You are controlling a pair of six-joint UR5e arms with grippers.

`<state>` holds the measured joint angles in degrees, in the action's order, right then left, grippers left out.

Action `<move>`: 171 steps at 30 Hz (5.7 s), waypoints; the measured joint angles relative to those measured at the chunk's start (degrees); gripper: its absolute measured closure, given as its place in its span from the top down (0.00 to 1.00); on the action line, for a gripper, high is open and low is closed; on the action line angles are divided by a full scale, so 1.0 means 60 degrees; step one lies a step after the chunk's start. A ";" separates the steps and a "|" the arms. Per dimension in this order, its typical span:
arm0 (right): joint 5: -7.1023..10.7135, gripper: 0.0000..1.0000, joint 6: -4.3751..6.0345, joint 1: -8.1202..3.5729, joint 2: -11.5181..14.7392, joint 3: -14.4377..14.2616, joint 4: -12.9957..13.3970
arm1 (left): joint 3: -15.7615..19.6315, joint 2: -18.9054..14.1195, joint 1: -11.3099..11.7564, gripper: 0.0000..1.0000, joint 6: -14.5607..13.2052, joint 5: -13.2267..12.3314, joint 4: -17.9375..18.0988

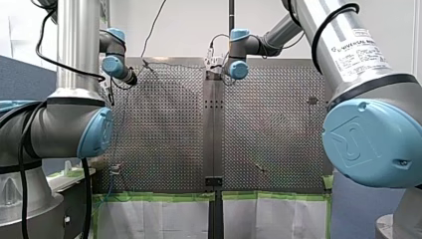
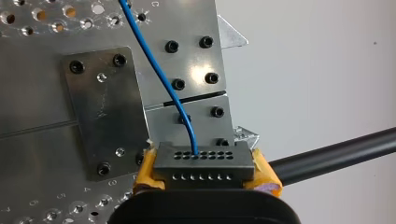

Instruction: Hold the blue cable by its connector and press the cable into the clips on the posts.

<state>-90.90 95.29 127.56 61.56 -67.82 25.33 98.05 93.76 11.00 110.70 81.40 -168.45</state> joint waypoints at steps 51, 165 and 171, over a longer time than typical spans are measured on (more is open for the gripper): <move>0.0046 0.00 -0.0015 0.0017 -0.0009 0.0000 -0.0205 | 0.0409 -0.2703 -0.1435 1.00 -0.1163 0.1084 -0.2200; 0.0082 0.00 -0.0136 -0.0012 -0.0041 -0.0011 -0.0469 | -0.0873 -0.0329 -0.2778 0.00 -0.3333 0.3095 -0.0274; 0.0076 0.00 -0.0136 -0.0018 -0.0041 -0.0013 -0.0469 | -0.0795 -0.0330 -0.2920 0.00 -0.3722 0.3572 -0.0255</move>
<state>-90.44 94.48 127.45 61.32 -67.89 22.51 93.28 91.78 -6.52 88.37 102.83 -169.98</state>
